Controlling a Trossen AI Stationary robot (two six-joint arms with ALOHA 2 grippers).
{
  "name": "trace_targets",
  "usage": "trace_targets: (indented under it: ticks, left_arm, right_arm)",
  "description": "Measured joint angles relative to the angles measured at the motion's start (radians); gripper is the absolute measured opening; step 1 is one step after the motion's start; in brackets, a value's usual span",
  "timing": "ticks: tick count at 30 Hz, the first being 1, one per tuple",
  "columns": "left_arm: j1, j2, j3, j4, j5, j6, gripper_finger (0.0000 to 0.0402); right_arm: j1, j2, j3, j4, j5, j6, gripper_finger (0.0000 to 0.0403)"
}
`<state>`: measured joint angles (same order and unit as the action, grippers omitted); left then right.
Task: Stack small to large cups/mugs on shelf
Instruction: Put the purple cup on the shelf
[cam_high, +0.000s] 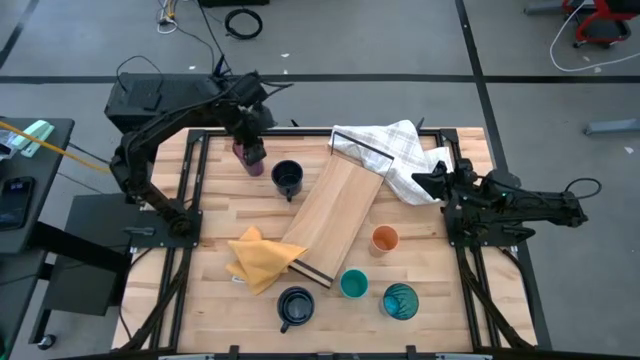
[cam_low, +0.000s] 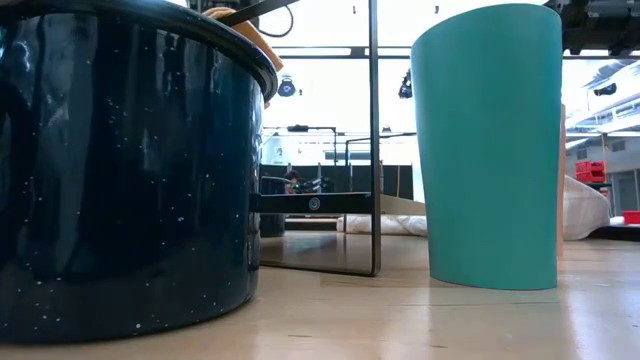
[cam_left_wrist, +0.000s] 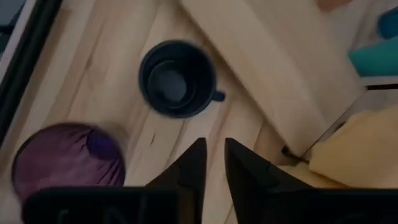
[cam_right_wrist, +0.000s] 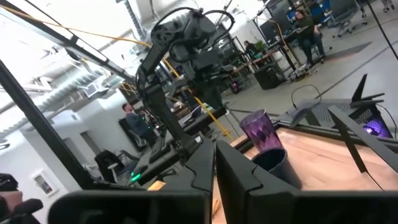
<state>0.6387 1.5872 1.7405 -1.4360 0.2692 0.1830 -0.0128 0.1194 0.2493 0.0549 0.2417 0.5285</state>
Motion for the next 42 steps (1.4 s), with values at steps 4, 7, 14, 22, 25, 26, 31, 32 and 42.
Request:
trace_targets:
  ticks: [4, 7, 14, 22, 25, 26, 31, 32, 42]
  left_arm:
    - [0.008, -0.002, 0.0, 0.004, -0.052, -0.106, 0.0113]
    - [0.004, 0.009, 0.001, 0.003, -0.134, -0.133, 0.0148]
    - [0.01, 0.104, 0.0, -0.035, -0.373, -0.208, 0.0203]
    - [0.007, 0.236, 0.0, -0.048, -0.337, -0.277, 0.0205]
    - [0.002, 0.252, 0.0, -0.05, -0.332, -0.276, 0.0212]
    - [0.002, 0.255, 0.0, -0.048, -0.332, -0.276, 0.0215]
    - [0.007, 0.255, 0.0, -0.045, -0.343, -0.276, 0.0226]
    - [0.01, 0.255, 0.0, -0.045, -0.345, -0.276, 0.0227]
    - [0.05, 0.255, 0.0, -0.014, -0.355, -0.275, 0.0224]
  right_arm:
    - [0.0, 0.003, 0.0, -0.008, 0.0, 0.003, 0.0031]
    - [0.0, 0.003, 0.0, -0.007, -0.004, 0.006, 0.0039]
    - [0.0, 0.003, 0.0, -0.007, -0.022, 0.03, 0.0059]
    - [0.0, 0.003, 0.0, -0.006, -0.038, 0.06, 0.0076]
    - [0.0, 0.003, 0.0, -0.006, -0.038, 0.071, 0.0082]
    - [0.0, 0.003, 0.0, -0.006, -0.038, 0.071, 0.0084]
    - [0.0, 0.003, 0.0, -0.006, -0.038, 0.071, 0.0087]
    - [0.0, 0.003, 0.0, -0.006, -0.038, 0.071, 0.0087]
    - [0.0, 0.003, 0.0, -0.006, -0.038, 0.072, 0.0089]
